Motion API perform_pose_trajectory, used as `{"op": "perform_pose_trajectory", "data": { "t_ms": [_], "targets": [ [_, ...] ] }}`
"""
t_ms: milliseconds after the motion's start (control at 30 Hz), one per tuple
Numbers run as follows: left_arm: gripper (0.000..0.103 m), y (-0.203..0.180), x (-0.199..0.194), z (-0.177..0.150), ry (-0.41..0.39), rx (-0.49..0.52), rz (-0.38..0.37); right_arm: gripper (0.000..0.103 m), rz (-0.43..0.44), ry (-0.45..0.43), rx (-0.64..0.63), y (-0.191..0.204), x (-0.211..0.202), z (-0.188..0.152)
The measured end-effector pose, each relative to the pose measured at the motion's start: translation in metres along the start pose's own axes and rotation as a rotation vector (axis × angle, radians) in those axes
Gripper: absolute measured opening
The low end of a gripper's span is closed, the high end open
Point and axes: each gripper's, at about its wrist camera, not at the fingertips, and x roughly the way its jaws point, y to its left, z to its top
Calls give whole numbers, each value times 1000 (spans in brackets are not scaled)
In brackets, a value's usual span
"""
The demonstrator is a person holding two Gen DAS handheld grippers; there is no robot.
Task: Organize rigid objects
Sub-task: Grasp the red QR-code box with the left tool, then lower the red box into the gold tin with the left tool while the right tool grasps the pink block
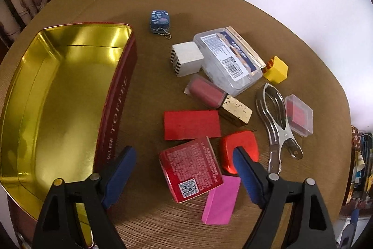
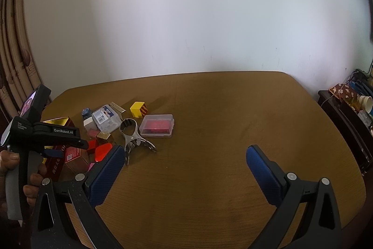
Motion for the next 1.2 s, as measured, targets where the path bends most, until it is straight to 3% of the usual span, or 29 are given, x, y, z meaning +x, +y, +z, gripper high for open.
{"op": "perform_pose_trajectory", "data": {
  "t_ms": [33, 100, 400, 667, 833, 1000, 1200],
  "targets": [
    [60, -1, 2, 1, 13, 10, 4, 103, 1, 3, 2, 0, 1, 0],
    [50, -2, 8, 2, 64, 25, 18, 103, 1, 7, 5, -1, 3, 0],
    [47, -4, 2, 3, 39, 35, 53, 103, 9, 9, 11, -1, 2, -1],
    [47, -2, -73, -1, -84, 55, -16, 103, 33, 18, -10, 7, 2, -4],
    [47, 34, -108, -3, -165, 33, 8, 103, 144, 69, -84, 41, 3, -14],
    [47, 85, -108, 6, -185, -40, 47, 103, 261, 169, -210, 98, 22, -26],
    [47, 133, -84, 12, -140, -107, 47, 100, 245, 266, -248, 135, 50, -33]
  ]
}}
